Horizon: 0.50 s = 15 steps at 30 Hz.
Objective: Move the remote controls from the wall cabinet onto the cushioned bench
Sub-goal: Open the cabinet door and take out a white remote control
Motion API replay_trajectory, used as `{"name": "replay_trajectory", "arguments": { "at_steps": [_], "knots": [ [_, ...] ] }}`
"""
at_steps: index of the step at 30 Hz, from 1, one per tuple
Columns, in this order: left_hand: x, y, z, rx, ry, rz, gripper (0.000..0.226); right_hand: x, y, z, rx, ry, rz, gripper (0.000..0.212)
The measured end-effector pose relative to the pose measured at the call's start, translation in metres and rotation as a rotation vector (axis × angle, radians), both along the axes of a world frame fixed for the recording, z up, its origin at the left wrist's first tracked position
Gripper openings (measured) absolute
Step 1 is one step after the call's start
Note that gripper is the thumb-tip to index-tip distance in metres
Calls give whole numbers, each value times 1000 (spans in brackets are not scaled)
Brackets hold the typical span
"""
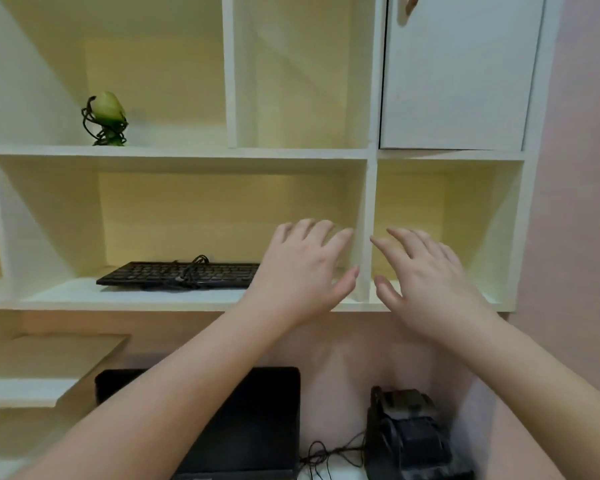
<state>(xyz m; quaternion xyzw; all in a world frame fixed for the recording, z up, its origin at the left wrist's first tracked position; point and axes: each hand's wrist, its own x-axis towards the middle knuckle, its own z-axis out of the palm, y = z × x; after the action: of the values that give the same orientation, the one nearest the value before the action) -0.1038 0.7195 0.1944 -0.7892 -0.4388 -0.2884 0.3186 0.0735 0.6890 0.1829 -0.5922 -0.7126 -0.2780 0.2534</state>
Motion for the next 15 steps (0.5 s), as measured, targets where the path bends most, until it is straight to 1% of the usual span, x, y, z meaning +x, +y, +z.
{"name": "replay_trajectory", "arguments": {
  "at_steps": [7,11,15],
  "knots": [
    [-9,34,51,115,59,13,67,2,34,60,103,-43,-10,56],
    [7,42,81,212,71,-20,64,15,51,94,156,-53,-16,57],
    [28,54,114,289,68,-9,65,39,67,135,245,-68,-31,56]
  ]
}}
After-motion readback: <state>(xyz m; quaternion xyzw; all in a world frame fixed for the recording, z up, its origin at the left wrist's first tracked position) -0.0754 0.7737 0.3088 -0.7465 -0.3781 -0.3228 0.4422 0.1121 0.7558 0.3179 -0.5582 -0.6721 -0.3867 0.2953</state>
